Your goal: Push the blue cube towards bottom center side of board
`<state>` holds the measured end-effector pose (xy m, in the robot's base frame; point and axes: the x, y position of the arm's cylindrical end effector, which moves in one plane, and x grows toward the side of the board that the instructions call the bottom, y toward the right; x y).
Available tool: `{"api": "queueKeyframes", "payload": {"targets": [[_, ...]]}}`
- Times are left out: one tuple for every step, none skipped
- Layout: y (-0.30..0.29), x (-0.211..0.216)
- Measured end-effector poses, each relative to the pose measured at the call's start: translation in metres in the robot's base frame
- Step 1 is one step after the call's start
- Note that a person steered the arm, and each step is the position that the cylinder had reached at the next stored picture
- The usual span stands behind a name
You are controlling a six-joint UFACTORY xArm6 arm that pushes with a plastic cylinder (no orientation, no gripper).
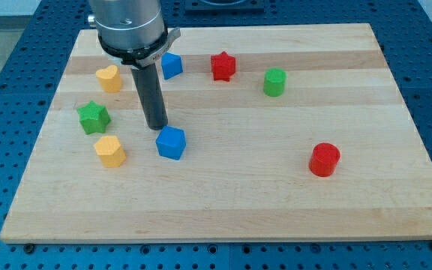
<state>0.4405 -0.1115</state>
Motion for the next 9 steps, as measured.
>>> {"api": "queueKeyframes", "payload": {"targets": [[0.004,0.013],[0.017,0.043],[0.034,0.068],[0.035,0.068],[0.037,0.057],[0.037,0.057],[0.048,0.048],[0.05,0.048],[0.057,0.049]]}}
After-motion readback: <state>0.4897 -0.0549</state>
